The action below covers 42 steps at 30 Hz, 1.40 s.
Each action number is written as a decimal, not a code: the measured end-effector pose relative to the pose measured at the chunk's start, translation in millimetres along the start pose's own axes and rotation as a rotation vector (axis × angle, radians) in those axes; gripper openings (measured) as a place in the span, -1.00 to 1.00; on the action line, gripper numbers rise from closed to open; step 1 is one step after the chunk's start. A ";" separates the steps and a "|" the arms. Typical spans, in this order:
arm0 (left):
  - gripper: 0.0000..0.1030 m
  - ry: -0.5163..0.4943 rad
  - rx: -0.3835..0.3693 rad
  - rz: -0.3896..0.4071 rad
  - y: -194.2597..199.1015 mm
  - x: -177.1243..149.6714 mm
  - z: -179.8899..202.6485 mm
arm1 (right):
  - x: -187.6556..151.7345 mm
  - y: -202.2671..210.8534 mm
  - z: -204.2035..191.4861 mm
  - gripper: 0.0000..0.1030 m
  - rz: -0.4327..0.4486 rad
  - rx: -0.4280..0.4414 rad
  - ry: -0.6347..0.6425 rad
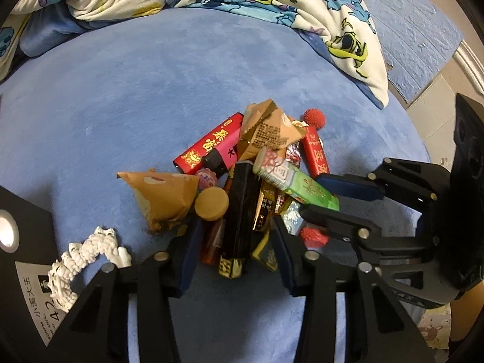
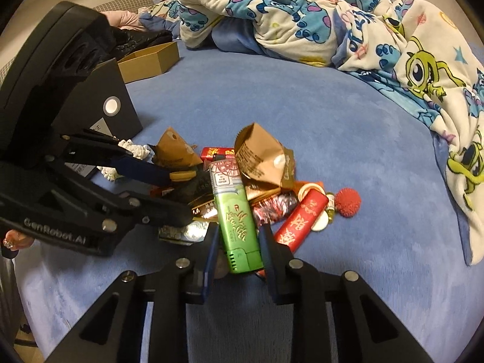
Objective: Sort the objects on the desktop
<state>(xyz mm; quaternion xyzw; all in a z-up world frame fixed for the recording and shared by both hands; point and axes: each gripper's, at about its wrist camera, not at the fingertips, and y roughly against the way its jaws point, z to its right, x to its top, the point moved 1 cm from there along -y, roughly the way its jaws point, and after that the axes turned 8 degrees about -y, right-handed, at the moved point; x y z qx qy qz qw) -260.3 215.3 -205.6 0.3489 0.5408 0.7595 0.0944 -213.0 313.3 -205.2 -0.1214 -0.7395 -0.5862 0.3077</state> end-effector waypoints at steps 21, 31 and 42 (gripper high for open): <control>-0.59 -0.040 -0.001 -0.001 6.2 -6.7 10.3 | -12.9 18.4 9.5 -0.54 0.025 0.007 -0.069; -0.59 -0.049 -0.003 0.022 28.5 -13.7 16.5 | -15.3 31.6 -1.5 -0.55 0.042 0.015 -0.076; -0.59 -0.046 0.000 0.039 56.0 -24.0 21.1 | -11.4 49.9 -16.7 -0.55 0.065 0.016 -0.073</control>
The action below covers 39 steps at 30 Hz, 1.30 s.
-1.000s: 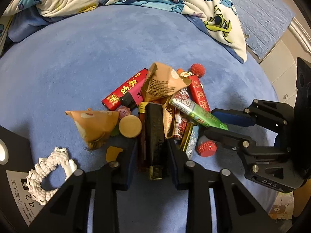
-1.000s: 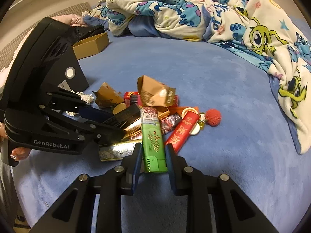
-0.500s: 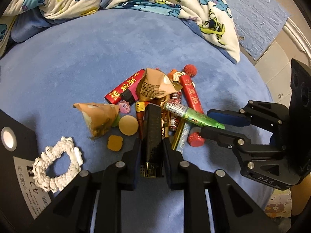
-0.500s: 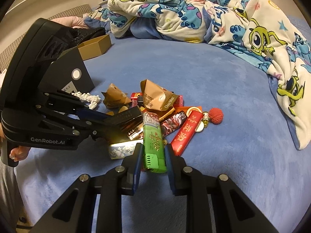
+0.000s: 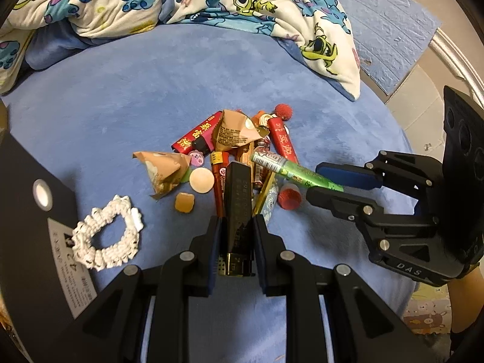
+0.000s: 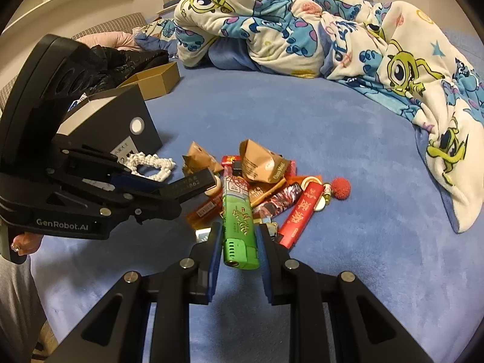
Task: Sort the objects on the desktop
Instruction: 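Grasp the black lighter with the left gripper while the right gripper holds the green tube, then carry the black lighter and green tube over the shoebox with both grippers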
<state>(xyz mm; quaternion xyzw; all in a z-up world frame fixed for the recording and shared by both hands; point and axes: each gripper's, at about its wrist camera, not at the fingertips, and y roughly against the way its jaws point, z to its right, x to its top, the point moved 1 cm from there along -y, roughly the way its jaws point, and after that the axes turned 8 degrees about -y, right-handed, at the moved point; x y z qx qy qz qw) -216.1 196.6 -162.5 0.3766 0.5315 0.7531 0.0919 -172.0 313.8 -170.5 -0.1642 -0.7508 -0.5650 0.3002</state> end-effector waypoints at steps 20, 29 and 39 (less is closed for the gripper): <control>-0.59 -0.007 0.004 0.012 45.9 -16.0 13.1 | -0.1 43.2 -19.7 -0.55 0.032 -0.021 -0.008; -0.59 0.003 -0.002 0.018 66.1 -26.2 12.2 | -0.5 57.4 -36.1 -0.55 0.029 -0.030 0.005; -0.59 0.015 -0.001 0.029 90.4 -35.2 3.9 | 4.2 68.3 -55.5 -0.55 0.035 -0.032 0.010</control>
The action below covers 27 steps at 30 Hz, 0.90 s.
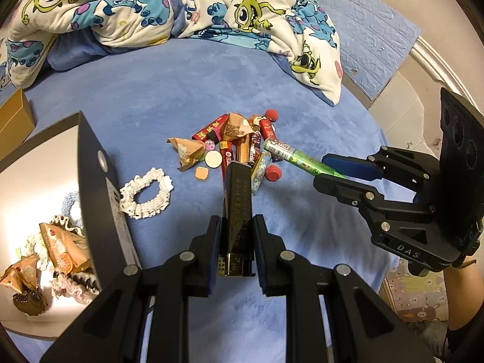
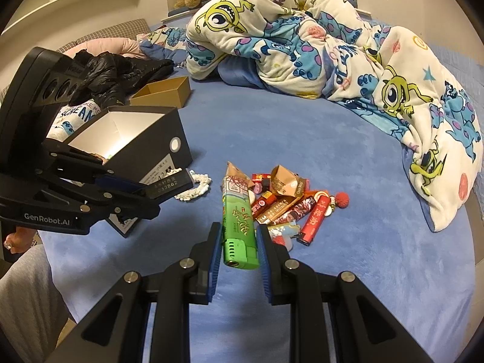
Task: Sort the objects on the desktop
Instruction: 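Carry the black lighter and green tube over the shoebox with both grippers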
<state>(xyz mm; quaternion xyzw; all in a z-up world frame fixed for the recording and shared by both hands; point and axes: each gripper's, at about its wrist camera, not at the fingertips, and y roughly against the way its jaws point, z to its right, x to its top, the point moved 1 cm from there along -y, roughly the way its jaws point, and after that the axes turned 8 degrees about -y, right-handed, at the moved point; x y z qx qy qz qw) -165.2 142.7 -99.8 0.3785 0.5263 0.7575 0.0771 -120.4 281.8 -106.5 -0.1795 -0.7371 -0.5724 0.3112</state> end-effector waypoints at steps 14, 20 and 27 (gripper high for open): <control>-0.59 0.040 0.004 0.033 36.9 -15.4 -27.1 | 16.2 9.1 -41.1 -0.55 0.009 0.013 0.037; -0.59 0.061 0.017 0.050 52.2 -23.8 -42.7 | 24.5 9.7 -61.0 -0.55 0.012 0.022 0.061; -0.59 0.115 0.041 0.071 70.8 -40.8 -75.8 | 37.2 7.8 -89.5 -0.55 0.020 0.042 0.095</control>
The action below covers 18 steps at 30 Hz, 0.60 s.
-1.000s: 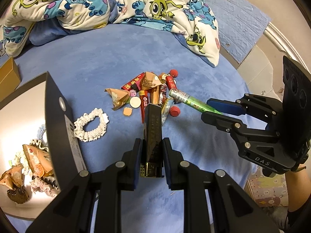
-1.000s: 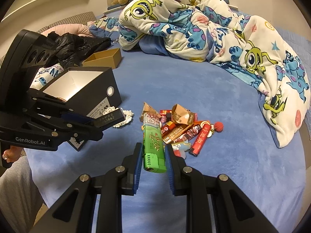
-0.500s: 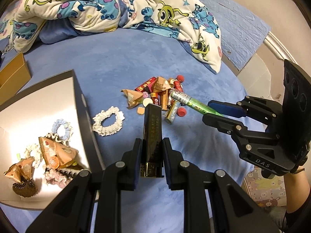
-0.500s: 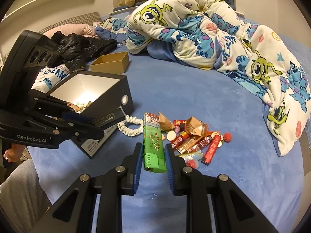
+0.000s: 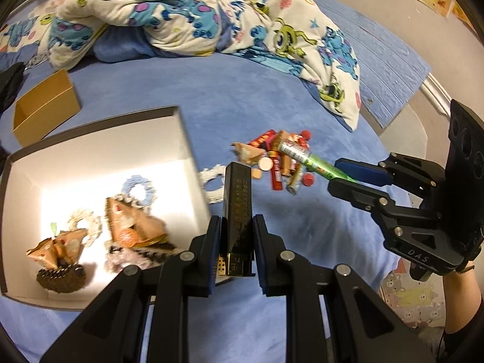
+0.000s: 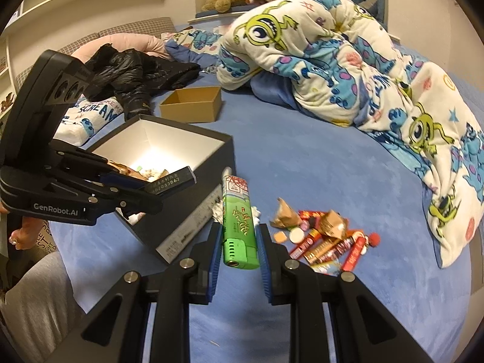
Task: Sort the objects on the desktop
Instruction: 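Carry the black lighter and green tube over the shoebox with both grippers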
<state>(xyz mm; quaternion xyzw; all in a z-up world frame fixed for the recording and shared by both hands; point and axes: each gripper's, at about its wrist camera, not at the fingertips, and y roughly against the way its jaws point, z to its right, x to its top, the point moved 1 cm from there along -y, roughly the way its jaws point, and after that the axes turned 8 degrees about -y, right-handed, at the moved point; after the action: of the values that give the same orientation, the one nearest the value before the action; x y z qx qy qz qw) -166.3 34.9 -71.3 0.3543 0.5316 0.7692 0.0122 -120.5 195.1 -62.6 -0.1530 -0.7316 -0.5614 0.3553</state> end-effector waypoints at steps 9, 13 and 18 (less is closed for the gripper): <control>-0.59 0.066 0.040 0.018 23.1 -17.6 -47.8 | 20.0 -14.3 -45.0 -0.55 0.009 0.044 0.046; -0.59 0.091 0.054 0.023 32.1 -26.6 -67.1 | 28.5 -23.1 -65.4 -0.55 0.008 0.064 0.065; -0.59 0.118 0.072 0.025 42.2 -38.7 -89.4 | 38.1 -33.6 -88.7 -0.55 0.010 0.090 0.086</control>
<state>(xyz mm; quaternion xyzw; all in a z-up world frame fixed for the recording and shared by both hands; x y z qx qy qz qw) -172.1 -71.2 -73.5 0.3152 0.5541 0.7693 -0.0418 -137.3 95.0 -49.8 -0.1162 -0.7395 -0.5321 0.3957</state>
